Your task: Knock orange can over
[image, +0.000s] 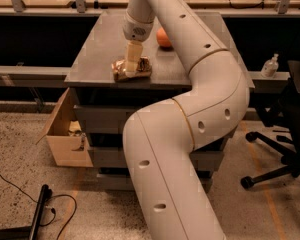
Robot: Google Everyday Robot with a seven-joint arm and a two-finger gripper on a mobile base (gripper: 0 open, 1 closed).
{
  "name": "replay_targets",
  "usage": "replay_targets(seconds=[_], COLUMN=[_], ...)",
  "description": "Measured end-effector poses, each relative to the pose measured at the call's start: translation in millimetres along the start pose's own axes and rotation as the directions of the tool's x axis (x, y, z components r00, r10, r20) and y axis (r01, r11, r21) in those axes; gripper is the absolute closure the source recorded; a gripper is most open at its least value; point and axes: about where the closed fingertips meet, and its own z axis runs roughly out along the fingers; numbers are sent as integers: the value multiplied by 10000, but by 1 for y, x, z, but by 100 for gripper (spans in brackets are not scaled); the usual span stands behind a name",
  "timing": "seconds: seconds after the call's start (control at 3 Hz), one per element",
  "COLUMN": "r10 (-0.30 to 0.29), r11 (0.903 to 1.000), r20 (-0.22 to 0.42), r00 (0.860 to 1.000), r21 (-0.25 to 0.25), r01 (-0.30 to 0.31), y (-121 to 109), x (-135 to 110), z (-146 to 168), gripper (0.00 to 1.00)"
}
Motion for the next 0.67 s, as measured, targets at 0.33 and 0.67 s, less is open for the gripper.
replay_targets(seconds=[0.33, 0.67], r10=[559, 889], r11=[9981, 9952], r20=[297, 533], r00=[9980, 9946], r21=[234, 369], r01=[-566, -909], y=[-2, -3], x=[11, 14], z=[-11, -19], gripper=[0, 0])
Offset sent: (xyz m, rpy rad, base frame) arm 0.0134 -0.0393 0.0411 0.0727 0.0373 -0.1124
